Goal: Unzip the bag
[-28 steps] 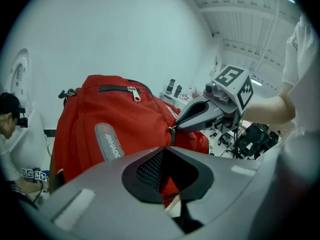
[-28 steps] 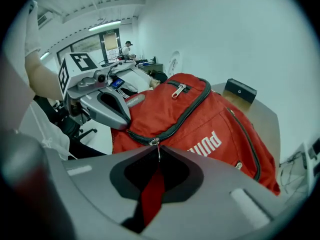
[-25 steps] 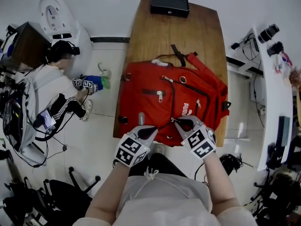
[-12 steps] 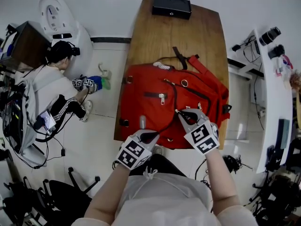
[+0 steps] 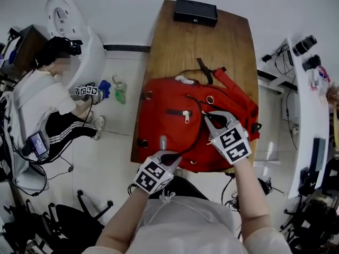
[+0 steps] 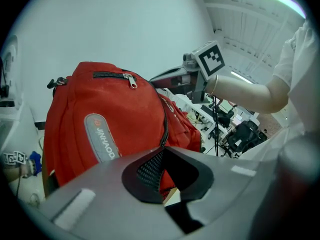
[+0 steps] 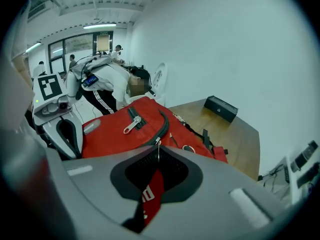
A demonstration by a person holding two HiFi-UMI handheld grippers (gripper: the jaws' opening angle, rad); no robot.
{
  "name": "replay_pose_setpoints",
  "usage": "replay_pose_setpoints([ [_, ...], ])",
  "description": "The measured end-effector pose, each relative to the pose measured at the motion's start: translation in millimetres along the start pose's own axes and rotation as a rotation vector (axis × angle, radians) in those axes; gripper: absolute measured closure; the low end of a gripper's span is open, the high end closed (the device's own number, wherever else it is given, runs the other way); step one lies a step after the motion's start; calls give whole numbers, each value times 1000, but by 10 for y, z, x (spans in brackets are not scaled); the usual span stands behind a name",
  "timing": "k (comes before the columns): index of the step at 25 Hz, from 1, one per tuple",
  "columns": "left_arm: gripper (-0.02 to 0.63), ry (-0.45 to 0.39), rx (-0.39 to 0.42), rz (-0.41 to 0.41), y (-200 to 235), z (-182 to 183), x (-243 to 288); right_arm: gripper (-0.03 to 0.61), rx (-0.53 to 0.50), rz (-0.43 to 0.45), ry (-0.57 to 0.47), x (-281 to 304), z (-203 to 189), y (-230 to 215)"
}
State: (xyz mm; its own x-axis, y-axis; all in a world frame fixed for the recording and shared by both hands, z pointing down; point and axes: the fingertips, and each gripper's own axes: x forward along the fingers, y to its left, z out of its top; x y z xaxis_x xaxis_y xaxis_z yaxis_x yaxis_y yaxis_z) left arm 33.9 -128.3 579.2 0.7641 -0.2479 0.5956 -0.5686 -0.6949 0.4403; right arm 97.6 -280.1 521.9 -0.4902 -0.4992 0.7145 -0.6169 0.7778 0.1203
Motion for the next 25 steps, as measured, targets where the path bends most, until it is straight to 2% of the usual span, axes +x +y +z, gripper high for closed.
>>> replay_pose_setpoints([
  [3, 606, 5, -7, 7, 1, -9, -8, 565, -4, -12, -13, 72, 124, -116],
  [10, 606, 41, -48, 10, 31, -1, 19, 564, -5, 23, -18, 286, 273, -245],
  [18, 606, 55, -49, 10, 53, -16, 38, 560, -15, 56, 0, 419, 360, -270],
  [22, 606, 53, -48, 13, 53, -17, 47, 552, 63, 88, -20, 384, 320, -277],
  [25, 606, 48, -40, 36, 79, -6, 36, 514, 122, 87, -33, 314, 272, -327],
])
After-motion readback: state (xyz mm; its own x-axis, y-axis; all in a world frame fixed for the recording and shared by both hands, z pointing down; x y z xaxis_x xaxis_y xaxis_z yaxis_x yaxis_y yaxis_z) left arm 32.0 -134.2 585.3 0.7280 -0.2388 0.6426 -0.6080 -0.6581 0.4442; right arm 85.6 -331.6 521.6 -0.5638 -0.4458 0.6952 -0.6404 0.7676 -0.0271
